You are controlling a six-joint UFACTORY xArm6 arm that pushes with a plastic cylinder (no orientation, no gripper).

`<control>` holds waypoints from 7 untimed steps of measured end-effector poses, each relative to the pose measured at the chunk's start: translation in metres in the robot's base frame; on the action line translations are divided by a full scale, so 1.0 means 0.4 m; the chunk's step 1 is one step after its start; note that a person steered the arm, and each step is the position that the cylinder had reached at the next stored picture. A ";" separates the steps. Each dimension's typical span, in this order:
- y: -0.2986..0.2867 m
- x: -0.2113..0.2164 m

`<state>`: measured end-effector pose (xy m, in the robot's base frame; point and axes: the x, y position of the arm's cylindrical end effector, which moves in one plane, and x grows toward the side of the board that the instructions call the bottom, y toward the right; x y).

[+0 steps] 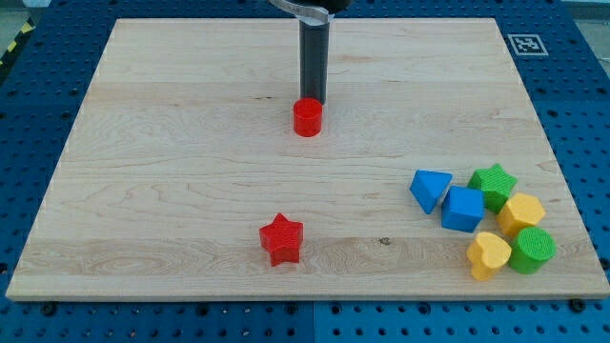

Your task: Move the red circle closer to the red star

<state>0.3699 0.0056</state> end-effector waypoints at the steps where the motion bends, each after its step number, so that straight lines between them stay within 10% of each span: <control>1: 0.000 0.000; 7: -0.010 0.049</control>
<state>0.3897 0.0016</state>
